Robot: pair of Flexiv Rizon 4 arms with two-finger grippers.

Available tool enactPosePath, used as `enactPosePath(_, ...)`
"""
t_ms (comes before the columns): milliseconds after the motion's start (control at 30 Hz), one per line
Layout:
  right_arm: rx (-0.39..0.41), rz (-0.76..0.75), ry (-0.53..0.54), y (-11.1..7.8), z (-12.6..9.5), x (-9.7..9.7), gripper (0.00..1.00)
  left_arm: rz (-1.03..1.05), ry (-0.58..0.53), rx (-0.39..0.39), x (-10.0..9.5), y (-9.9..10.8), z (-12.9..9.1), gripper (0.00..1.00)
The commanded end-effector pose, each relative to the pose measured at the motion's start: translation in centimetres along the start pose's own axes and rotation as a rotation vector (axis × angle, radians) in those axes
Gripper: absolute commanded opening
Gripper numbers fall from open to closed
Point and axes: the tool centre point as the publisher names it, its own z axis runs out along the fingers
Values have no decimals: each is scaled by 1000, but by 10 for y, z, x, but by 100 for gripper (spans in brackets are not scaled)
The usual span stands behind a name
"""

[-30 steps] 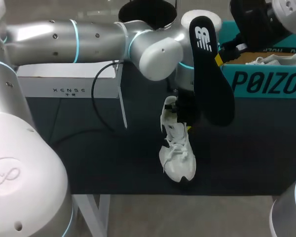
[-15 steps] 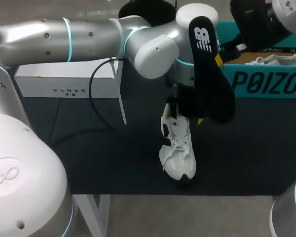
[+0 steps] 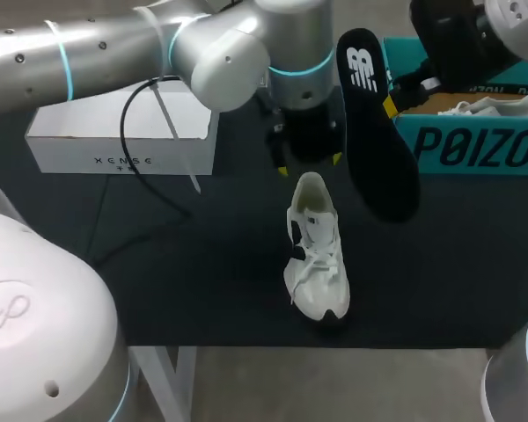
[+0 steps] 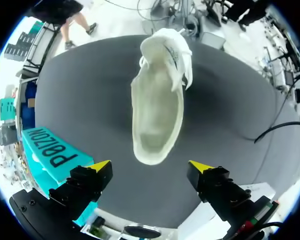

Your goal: Take the shoe out of the shoebox, open the shoe tongue, remove and reinsert the insole, then place the shoe into the shoebox

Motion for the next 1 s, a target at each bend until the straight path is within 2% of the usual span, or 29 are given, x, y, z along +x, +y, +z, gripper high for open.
enactPosePath(33,6,1,0,3,2,0,0,-34,-62,13,41,11,-12,100)
enactPosePath(200,6,1,0,3,2,0,0,-75,-65,25,57,15,-8,100)
enactPosePath(333,6,1,0,3,2,0,0,-98,-200,113,71,20,-10,100)
enactPosePath(400,6,1,0,3,2,0,0,-100,-317,180,80,21,-11,100)
enactPosePath(467,6,1,0,3,2,0,0,-91,-499,266,90,21,-12,100)
enactPosePath(567,6,1,0,3,2,0,0,-81,-800,325,110,14,-12,100)
enactPosePath(633,6,1,0,3,2,0,0,-97,-917,350,121,7,-5,100)
enactPosePath(667,6,1,0,3,2,0,0,-116,-942,361,123,5,-1,100)
enactPosePath(733,6,1,0,3,2,0,0,-155,-884,365,121,-2,8,100)
enactPosePath(1000,6,1,0,3,2,0,0,-155,-884,365,121,-2,8,100)
